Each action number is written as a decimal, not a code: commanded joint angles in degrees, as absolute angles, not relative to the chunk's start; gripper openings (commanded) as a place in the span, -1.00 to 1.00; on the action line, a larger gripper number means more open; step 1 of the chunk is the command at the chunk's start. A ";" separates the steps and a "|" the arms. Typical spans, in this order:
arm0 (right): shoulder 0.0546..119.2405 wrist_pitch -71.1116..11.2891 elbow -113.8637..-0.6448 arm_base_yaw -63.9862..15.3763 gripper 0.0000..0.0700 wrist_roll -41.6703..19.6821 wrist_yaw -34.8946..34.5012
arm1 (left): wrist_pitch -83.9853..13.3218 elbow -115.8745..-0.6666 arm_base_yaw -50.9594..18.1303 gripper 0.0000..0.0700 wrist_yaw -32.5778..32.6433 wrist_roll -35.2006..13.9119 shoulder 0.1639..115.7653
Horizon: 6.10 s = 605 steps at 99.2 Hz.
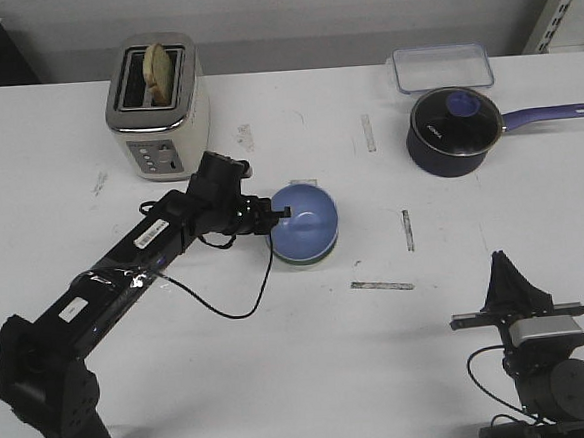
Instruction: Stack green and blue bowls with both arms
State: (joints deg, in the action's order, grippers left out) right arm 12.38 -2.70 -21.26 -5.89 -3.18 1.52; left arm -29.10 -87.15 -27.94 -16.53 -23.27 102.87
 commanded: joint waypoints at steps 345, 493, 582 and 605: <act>12.27 -2.09 -21.47 -5.80 -0.98 -2.94 1.52 | 3.75 -23.24 -4.80 -1.00 2.72 1.30 16.08; 12.27 -2.09 -21.47 -5.80 -0.98 -2.94 1.52 | 10.20 -0.71 -2.22 -0.99 1.06 0.71 0.19; 12.27 -2.09 -21.47 -5.80 -0.98 -2.94 1.52 | 10.20 -0.71 -2.22 -0.99 1.08 0.71 0.19; 11.86 -1.50 -20.40 -4.69 -0.98 -2.94 1.52 | 10.20 -0.71 -2.22 -0.99 1.08 0.71 0.19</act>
State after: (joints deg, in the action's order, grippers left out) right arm 12.16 -2.20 -21.06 -5.23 -3.18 1.17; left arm 9.45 -1.96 -2.26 1.26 0.69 0.30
